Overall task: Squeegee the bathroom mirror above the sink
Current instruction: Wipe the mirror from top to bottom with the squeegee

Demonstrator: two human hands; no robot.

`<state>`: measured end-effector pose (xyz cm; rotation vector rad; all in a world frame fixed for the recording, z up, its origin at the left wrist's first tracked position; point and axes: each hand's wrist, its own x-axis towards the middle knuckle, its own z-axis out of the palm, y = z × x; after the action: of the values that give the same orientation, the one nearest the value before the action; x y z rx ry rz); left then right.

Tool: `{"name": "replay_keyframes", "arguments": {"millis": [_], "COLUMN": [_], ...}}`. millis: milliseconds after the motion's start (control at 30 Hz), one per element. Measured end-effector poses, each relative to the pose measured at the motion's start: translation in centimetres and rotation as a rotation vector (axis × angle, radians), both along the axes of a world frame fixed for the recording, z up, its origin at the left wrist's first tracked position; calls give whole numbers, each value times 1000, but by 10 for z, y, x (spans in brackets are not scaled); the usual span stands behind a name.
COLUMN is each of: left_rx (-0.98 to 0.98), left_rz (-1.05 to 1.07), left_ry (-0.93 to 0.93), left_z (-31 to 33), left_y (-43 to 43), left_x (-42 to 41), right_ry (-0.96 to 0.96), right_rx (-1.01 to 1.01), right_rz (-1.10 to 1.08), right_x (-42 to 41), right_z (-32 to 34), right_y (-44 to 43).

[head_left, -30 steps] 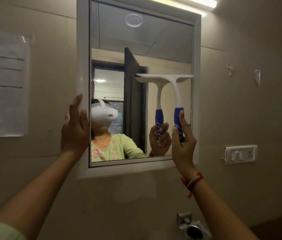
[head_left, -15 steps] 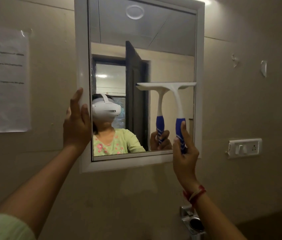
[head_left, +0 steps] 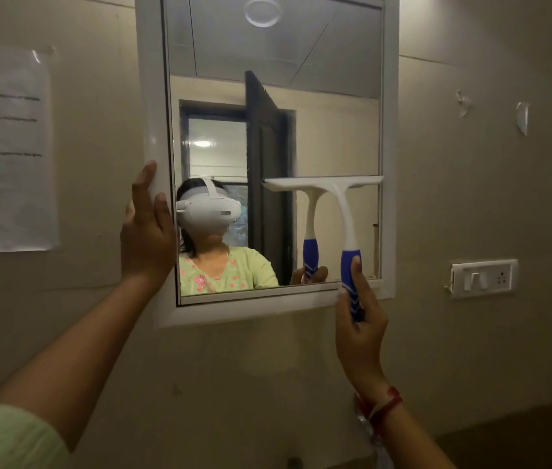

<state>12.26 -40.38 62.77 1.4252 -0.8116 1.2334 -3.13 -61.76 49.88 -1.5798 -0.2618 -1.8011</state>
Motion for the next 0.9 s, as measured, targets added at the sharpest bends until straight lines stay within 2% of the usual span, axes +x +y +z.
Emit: {"name": "replay_keyframes", "arguments": {"millis": [233,500,767,900], "left_rx": [29,5,15,11], "left_rz": [12,7,13,31], "left_ry": [18,-5,-9,-9], "left_z": [1,0,1,1], "left_y": [2,-1,0,0], "left_x": [-1,1,-1,2], "right_ry": [-10,-3,-28,-11], "right_rx": [34,57,63,70], "right_rz": [4,30,-16,14], "right_x": [8,4,6,4], "right_z": [58,-25,28,-12], "right_y": [4,5,13,7]}}
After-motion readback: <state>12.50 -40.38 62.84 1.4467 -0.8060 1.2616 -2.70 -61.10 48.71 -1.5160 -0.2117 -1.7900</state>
